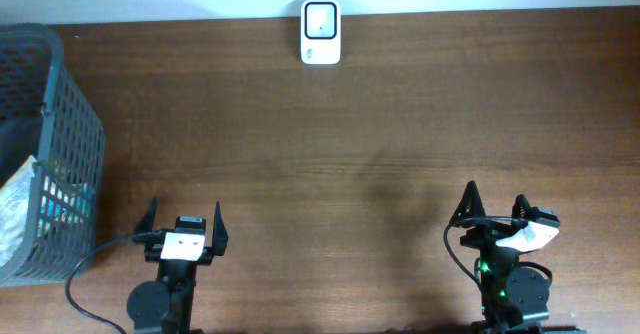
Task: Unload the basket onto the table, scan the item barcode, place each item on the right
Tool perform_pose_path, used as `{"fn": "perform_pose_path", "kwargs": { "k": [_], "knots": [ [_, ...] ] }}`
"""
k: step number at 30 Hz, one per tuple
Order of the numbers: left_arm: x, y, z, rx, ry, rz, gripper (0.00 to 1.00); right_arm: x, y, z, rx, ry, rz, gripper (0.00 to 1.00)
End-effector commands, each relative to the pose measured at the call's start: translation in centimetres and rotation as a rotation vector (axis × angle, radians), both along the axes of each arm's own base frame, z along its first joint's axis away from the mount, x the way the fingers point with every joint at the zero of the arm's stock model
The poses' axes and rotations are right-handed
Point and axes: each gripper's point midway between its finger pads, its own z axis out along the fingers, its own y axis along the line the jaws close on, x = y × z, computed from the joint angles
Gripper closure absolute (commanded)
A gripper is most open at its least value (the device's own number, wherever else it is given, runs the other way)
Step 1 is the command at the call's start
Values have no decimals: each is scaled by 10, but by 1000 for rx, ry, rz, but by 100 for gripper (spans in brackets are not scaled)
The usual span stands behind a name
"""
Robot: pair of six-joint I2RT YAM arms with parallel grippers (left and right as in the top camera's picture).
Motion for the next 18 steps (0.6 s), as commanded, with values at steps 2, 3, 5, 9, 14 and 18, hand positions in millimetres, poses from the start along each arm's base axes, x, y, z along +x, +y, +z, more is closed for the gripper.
{"fn": "perform_pose_path", "kwargs": {
  "k": [2, 3, 5, 9, 14, 18],
  "knots": [
    [0, 2, 15, 21, -67, 10, 1, 0, -2, -3, 0, 5, -13, 1],
    [0, 2, 22, 23, -94, 10, 1, 0, -2, -3, 0, 5, -14, 1],
    [-1, 2, 36, 27, -144, 11, 1, 0, -2, -3, 0, 5, -13, 1],
    [-4, 2, 56, 30, -175, 12, 1, 0, -2, -3, 0, 5, -13, 1],
    [-5, 8, 81, 64, -140, 48, 1, 0, -2, -3, 0, 5, -14, 1],
    [4, 9, 102, 78, -114, 47, 1, 0, -2, -3, 0, 5, -14, 1]
  ]
}}
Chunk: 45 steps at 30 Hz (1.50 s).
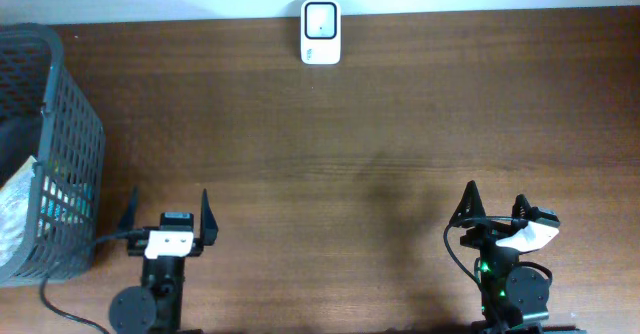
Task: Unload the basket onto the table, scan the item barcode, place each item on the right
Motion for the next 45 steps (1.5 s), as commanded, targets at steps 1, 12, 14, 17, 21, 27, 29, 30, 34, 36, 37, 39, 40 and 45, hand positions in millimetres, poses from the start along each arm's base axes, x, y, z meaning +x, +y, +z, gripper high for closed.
{"fn": "perform_pose_path", "kwargs": {
  "k": [1, 12, 14, 17, 21, 27, 29, 30, 34, 36, 37, 39, 40, 45],
  "knots": [
    [9, 3, 35, 34, 8, 15, 1, 0, -2, -3, 0, 5, -14, 1],
    [64, 3, 112, 14, 217, -22, 1, 0, -2, -3, 0, 5, -14, 1],
    [74, 2, 122, 8, 278, -31, 1, 0, -2, -3, 0, 5, -14, 1],
    [93, -10, 143, -18, 405, -116, 1, 0, -2, -3, 0, 5, -14, 1],
    [105, -38, 164, 9, 533, -306, 1, 0, -2, -3, 0, 5, -14, 1],
    [111, -52, 175, -34, 594, -399, 1, 0, -2, -3, 0, 5, -14, 1],
    [110, -53, 174, -38, 599, -405, 1, 0, -2, -3, 0, 5, -14, 1],
    [109, -53, 173, -40, 604, -408, 1, 0, -2, -3, 0, 5, -14, 1],
    [103, -61, 169, -64, 628, -456, 1, 0, -2, -3, 0, 5, -14, 1],
    [99, -67, 169, -78, 637, -487, 1, 0, -2, -3, 0, 5, -14, 1],
    [97, -69, 169, -85, 640, -504, 1, 0, -2, -3, 0, 5, -14, 1],
    [99, -70, 171, -83, 627, -509, 1, 0, -2, -3, 0, 5, -14, 1],
    [100, -69, 173, -79, 618, -505, 1, 0, -2, -3, 0, 5, -14, 1],
    [129, -15, 185, -307, 559, -101, 4, 0, -2, -3, 0, 5, -14, 1]
  ]
}}
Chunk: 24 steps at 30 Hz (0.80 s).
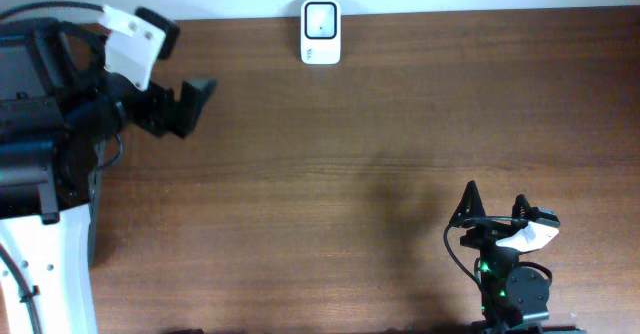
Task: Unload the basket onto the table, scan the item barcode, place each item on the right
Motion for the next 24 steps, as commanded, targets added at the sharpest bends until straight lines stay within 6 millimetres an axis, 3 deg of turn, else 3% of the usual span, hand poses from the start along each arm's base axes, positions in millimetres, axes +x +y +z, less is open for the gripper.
{"fn": "perform_pose_path", "kwargs": {
  "k": [1, 5, 9, 14, 16, 19, 24],
  "knots": [
    [22, 67, 19, -102, -19, 512, 3, 0, -2, -3, 0, 5, -14, 2],
    [18, 129, 34, -158, -99, 883, 4, 0, -2, -3, 0, 5, -13, 1],
    [-8, 197, 26, -323, -91, 1201, 4, 0, -2, -3, 0, 5, -14, 1],
    [-74, 289, -23, -515, 30, 1651, 5, 0, -2, -3, 0, 5, -14, 1],
    [-88, 309, -41, -516, 87, 1739, 5, 0, -2, -3, 0, 5, -13, 1],
    [-99, 339, -75, -504, 193, 1838, 4, 0, -2, -3, 0, 5, -13, 1],
    [-88, 372, -147, -517, 407, 1895, 2, 0, -2, -3, 0, 5, -13, 1]
  ]
}}
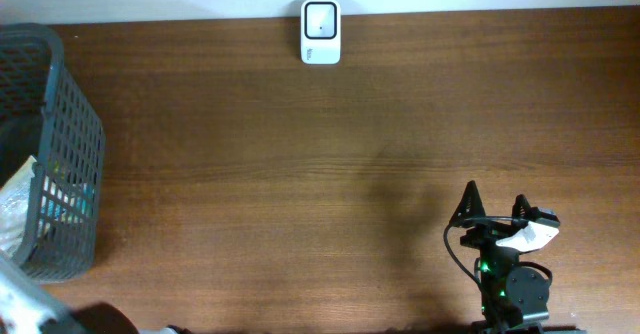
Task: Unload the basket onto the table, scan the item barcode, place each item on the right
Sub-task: 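Reach the left gripper into the basket and grasp the white snack bag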
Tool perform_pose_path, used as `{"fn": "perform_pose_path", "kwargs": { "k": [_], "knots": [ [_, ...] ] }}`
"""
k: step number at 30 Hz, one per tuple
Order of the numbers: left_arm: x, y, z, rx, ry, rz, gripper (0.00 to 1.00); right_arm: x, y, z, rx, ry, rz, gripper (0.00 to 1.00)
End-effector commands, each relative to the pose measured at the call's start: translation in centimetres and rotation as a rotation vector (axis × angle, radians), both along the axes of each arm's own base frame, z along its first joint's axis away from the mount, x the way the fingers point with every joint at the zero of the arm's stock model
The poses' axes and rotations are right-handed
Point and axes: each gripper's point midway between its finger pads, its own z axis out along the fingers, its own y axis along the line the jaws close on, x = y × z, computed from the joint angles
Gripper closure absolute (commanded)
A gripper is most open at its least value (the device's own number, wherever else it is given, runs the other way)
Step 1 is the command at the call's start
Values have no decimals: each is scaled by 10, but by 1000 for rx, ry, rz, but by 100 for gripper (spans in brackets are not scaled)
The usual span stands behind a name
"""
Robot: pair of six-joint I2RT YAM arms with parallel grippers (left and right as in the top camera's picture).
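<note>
The white barcode scanner [320, 32] stands at the table's far edge, in the middle. At the left, a grey mesh basket [62, 124] holds the items: a pale bag [14, 209] and something teal [78, 198] show through its wall. My right gripper [495, 200] rests open at the near right with nothing between its fingers. Of my left arm [22, 304] only a blurred white and dark piece shows at the bottom left corner; its gripper is out of view.
The brown wooden table [330, 154] runs across the whole view. The basket's wall stands tall along the left edge. A pale wall strip borders the far side behind the scanner.
My left arm was raised close under the camera over the basket's far end, gripper pointing right. Now it is almost out of view at the bottom left corner. The right arm has not moved.
My left gripper stood open at the near edge, right of the basket, then a little further left toward it. Then the arm loomed high over the basket. Now only a blur of it shows at the corner. The right gripper stayed open in place.
</note>
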Motion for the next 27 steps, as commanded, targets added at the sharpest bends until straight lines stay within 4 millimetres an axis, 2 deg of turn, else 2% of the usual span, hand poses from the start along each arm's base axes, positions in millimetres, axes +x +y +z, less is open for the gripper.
{"fn": "perform_pose_path", "kwargs": {
  "k": [1, 6, 9, 22, 27],
  "knots": [
    [9, 16, -44, -108, 49, 29, 1, 0, -2, -3, 0, 5, -13, 1],
    [14, 26, -92, -200, 118, 84, 1, 0, -2, -3, 0, 5, -14, 1],
    [13, 34, -112, -243, 116, 154, 1, 0, -2, -3, 0, 5, -13, 1],
    [18, 61, -164, -247, 182, 206, 1, 0, -2, -3, 0, 5, -14, 1],
    [12, 55, -172, -284, 211, 227, 1, 0, -2, -3, 0, 5, -14, 1]
  ]
}}
